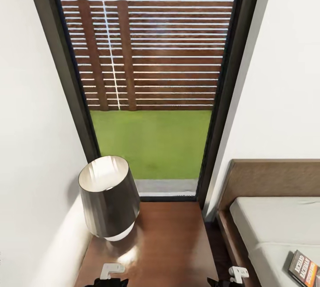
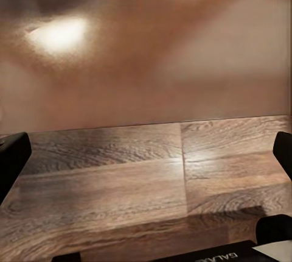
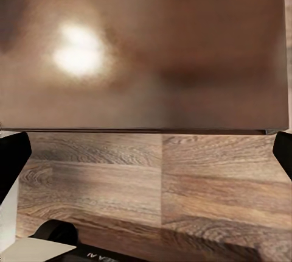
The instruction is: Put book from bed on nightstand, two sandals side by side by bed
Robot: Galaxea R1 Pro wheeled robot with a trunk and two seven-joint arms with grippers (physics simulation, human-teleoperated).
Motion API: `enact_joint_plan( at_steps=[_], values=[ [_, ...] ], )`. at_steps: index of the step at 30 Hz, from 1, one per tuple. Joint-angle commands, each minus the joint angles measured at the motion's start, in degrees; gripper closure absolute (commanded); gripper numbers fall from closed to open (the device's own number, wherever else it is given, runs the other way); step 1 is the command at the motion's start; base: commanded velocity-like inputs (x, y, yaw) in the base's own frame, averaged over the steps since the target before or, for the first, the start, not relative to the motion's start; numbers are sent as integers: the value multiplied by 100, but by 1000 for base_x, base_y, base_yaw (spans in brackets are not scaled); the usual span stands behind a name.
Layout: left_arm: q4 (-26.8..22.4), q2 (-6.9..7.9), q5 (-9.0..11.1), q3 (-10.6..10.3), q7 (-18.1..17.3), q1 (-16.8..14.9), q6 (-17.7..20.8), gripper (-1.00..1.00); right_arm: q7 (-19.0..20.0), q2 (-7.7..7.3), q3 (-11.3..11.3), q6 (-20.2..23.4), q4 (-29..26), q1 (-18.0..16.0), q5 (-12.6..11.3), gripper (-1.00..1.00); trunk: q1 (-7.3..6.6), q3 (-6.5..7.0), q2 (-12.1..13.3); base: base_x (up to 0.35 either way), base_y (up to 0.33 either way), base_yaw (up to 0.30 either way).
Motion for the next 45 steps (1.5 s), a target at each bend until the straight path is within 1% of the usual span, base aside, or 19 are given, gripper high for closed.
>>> enact_joint_plan(
  at_steps=[1, 45],
  values=[
    [8, 0, 36, -8, -19, -4, -15, -100, 26, -2, -2, -6, 9, -4, -38, -100, -23, 13, 38, 0, 0, 0],
    [8, 0, 36, -8, -19, -4, -15, -100, 26, -2, -2, -6, 9, -4, -44, -100, -989, 803, 1803, 0, 0, 0]
  ],
)
